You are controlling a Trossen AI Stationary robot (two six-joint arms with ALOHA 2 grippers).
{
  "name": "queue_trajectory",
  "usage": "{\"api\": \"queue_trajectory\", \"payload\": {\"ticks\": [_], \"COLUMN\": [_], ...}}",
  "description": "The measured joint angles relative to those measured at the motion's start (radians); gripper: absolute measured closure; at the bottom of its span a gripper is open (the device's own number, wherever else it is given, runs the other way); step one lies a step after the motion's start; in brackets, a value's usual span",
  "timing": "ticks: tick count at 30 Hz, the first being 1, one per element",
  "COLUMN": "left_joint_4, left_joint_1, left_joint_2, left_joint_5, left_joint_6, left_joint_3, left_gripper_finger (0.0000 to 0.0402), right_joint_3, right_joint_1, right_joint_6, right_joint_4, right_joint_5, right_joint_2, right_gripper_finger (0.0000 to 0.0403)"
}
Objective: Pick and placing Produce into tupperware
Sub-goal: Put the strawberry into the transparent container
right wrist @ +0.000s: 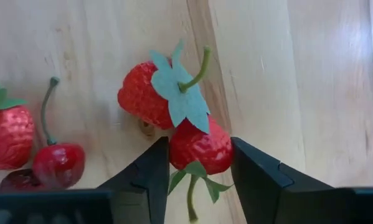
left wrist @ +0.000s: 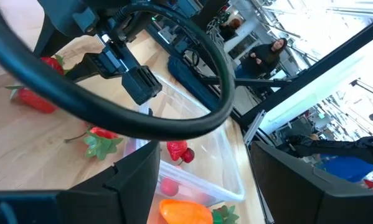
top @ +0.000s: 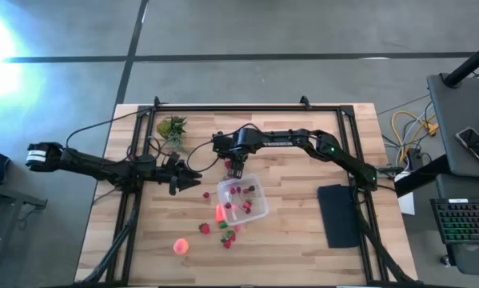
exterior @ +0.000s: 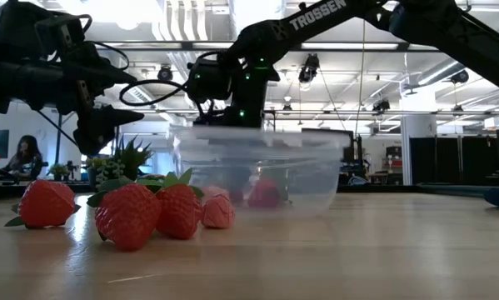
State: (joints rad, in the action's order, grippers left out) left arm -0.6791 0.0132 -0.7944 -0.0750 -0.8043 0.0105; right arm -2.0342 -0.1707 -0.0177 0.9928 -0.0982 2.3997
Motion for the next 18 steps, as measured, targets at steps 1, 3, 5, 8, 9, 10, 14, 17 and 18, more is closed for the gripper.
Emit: {"api": "queue_trajectory", "payload": {"ticks": [1, 3, 5, 8, 9, 10, 14, 17, 18], "left_joint_4": [0.000, 0.000, 0.000, 0.000, 0.000, 0.000, 0.000, 0.000, 0.000], "left_joint_1": [0.000, 0.000, 0.000, 0.000, 0.000, 0.000, 0.000, 0.000, 0.000], "left_joint_2": [0.000, 0.000, 0.000, 0.000, 0.000, 0.000, 0.000, 0.000, 0.000], "left_joint_5": [0.000, 0.000, 0.000, 0.000, 0.000, 0.000, 0.000, 0.000, 0.000], "left_joint_6": [0.000, 0.000, 0.000, 0.000, 0.000, 0.000, 0.000, 0.002, 0.006], "left_joint_3": [0.000, 0.000, 0.000, 0.000, 0.000, 0.000, 0.000, 0.000, 0.000], "left_gripper_finger": [0.0164, 0.0164, 0.0164, 0.0164, 0.0164, 0.0164, 0.0164, 0.0164, 0.0164], "right_joint_3": [0.000, 0.000, 0.000, 0.000, 0.000, 0.000, -0.002, 0.000, 0.001], "right_joint_1": [0.000, 0.000, 0.000, -0.002, -0.002, -0.002, 0.001, 0.025, 0.037], "right_joint_6": [-0.002, -0.006, -0.010, -0.027, -0.032, -0.034, -0.005, 0.031, 0.042], "right_joint_4": [0.001, 0.001, 0.001, 0.010, 0.017, 0.029, 0.082, 0.109, 0.114], "right_joint_5": [0.000, 0.000, 0.000, 0.000, 0.000, 0.005, 0.137, 0.229, 0.251], "right_joint_2": [-0.004, -0.014, -0.025, -0.049, -0.059, -0.074, -0.160, -0.217, -0.229], "right_gripper_finger": [0.0262, 0.0257, 0.0253, 0.0254, 0.0255, 0.0256, 0.0254, 0.0251, 0.0251]}}
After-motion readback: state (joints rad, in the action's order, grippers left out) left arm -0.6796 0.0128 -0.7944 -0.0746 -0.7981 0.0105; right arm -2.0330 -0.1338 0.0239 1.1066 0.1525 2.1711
